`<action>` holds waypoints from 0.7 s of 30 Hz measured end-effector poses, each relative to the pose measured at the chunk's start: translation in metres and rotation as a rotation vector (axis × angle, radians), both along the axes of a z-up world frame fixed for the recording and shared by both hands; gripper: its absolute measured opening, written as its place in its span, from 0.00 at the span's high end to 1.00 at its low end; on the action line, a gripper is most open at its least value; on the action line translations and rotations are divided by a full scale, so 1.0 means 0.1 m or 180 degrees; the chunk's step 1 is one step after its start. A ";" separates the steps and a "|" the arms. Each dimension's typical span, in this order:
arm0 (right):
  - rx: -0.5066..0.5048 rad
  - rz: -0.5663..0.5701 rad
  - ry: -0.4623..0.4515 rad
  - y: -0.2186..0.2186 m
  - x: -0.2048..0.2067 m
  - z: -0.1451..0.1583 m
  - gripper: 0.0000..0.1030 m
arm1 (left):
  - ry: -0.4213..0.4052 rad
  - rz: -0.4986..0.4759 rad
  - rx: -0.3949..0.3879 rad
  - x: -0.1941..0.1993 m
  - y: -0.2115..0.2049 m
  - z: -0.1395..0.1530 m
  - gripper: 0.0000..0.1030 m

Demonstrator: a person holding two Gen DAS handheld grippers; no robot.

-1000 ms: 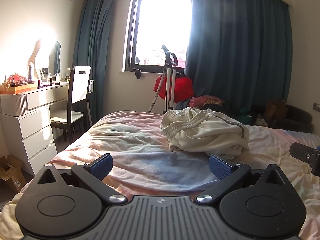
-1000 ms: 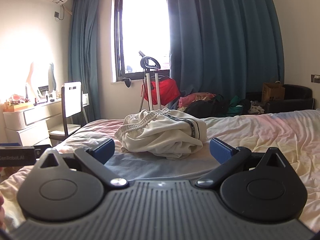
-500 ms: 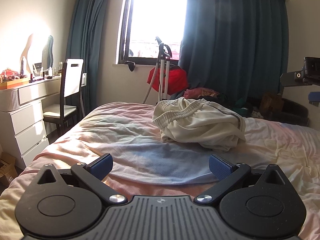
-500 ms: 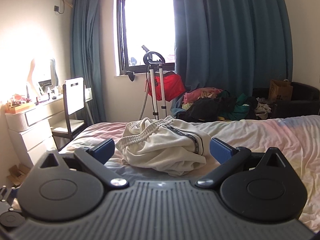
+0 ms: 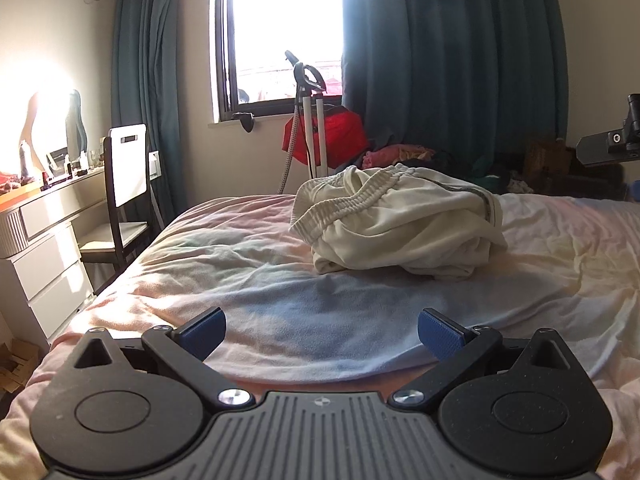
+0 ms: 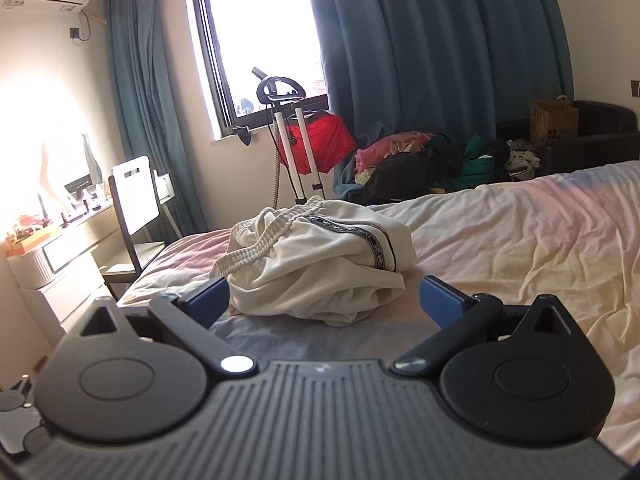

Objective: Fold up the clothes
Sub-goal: 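Reach the left gripper to the sweatpants waistband and close on it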

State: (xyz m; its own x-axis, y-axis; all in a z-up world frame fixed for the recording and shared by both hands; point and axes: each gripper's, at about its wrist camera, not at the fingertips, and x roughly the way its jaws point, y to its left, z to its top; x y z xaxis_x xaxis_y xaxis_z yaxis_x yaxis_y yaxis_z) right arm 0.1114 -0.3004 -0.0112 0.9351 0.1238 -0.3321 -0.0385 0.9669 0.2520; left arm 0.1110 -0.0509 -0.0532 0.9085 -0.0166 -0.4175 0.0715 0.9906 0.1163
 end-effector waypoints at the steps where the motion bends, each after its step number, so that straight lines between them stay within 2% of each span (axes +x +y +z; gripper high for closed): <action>1: 0.0019 0.0003 0.0016 -0.02 0.02 -0.03 0.00 | 0.0017 -0.0036 0.0054 0.14 -0.04 0.01 0.00; 6: 0.0133 0.0069 0.0123 -0.17 0.08 -0.25 0.00 | 0.0089 -0.0208 0.0099 1.02 -0.18 0.08 0.00; 12: 0.0568 0.0275 0.0420 -0.29 0.18 -0.57 0.00 | 0.0252 -0.0289 -0.0243 2.39 -0.37 0.22 0.00; 15: 0.0633 0.0328 0.0407 -0.33 0.26 -0.63 0.00 | 0.0123 -0.0324 -0.0220 2.87 -0.54 0.27 0.00; 17: 0.0632 0.0142 0.0321 -0.40 0.29 -0.67 0.00 | 0.0139 -0.0479 -0.0187 3.12 -0.66 0.24 0.00; 21: 0.0710 -0.0167 0.0210 -0.57 0.37 -0.80 0.00 | 0.0389 -0.0666 -0.0043 3.53 -0.86 0.04 0.01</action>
